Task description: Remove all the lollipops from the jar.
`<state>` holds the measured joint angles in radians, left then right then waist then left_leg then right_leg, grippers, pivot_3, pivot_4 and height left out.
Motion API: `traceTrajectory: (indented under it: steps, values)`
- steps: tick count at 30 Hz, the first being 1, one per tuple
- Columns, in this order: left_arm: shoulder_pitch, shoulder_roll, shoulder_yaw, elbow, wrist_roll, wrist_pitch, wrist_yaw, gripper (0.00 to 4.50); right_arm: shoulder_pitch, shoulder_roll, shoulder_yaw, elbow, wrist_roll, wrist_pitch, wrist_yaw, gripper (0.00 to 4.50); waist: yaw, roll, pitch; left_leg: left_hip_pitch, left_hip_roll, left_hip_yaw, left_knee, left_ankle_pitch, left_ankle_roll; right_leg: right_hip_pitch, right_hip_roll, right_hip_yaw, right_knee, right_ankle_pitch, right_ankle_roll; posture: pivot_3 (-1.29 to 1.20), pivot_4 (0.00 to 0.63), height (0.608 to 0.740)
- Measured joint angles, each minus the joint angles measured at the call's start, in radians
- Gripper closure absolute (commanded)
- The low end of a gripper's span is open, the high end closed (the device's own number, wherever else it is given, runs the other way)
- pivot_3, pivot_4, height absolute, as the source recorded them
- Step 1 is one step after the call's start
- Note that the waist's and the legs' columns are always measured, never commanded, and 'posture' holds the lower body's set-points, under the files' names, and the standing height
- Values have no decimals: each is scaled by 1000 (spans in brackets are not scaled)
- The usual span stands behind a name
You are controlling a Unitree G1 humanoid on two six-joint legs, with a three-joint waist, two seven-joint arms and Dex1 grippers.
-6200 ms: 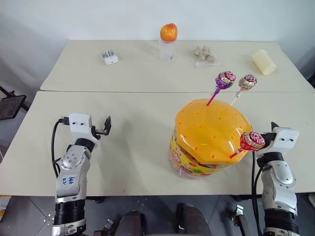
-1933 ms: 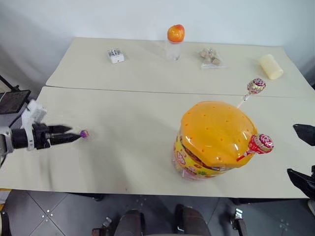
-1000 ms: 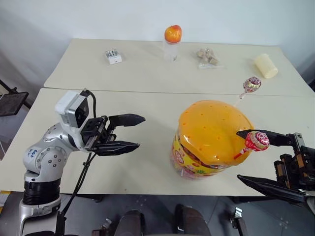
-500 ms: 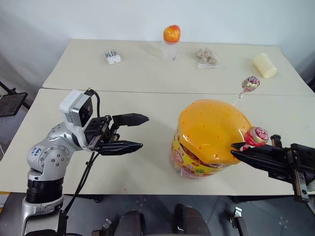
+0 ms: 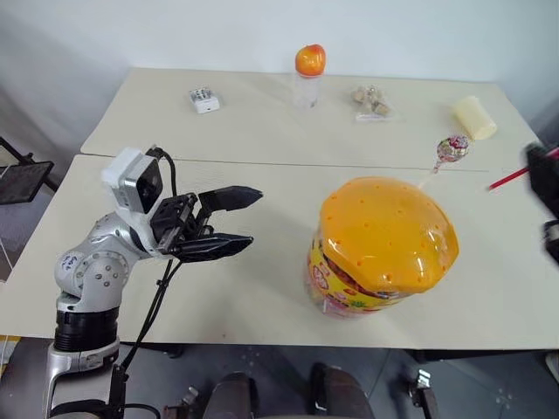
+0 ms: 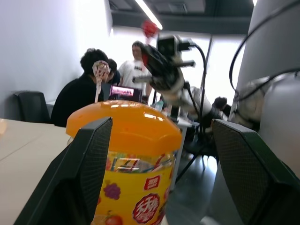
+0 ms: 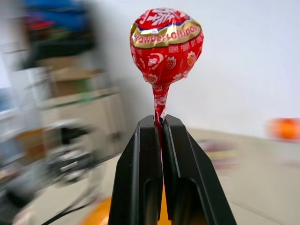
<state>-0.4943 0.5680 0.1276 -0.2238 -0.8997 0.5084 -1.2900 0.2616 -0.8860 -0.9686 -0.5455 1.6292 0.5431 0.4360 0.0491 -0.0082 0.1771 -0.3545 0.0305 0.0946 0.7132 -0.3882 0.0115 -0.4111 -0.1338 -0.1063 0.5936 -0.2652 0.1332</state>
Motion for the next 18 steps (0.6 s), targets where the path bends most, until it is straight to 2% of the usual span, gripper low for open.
traceTrajectory:
  steps: [2,4,8,13,18]
  values:
    - [9,14,-16,0,49,-50,-37,933,75,-23,-60,77,-24,66,-53,4461,0,0,0,-1,1,2,0,-1,1,0,1,0,-2,0,0,0,150,740]
    - [35,13,-34,-4,75,-82,-56,933,200,-95,-102,128,-130,165,-90,4461,-1,4,-2,0,0,4,0,-2,3,0,0,2,-3,0,0,0,150,740]
    - [53,12,-36,-4,86,-105,-63,933,274,-160,-68,227,-299,287,-100,4461,-8,4,-2,0,1,4,2,-2,4,0,0,4,-3,0,0,0,150,740]
    - [56,39,-36,-5,88,-105,-61,933,252,-180,126,325,-538,253,90,4461,-23,5,-2,0,1,2,1,-2,4,0,1,3,-3,0,0,0,150,740]
    - [59,75,-28,-9,89,-103,-56,933,180,-190,320,481,-747,237,176,4461,-23,6,-2,-1,0,3,1,-2,4,0,0,3,-3,0,0,0,150,740]
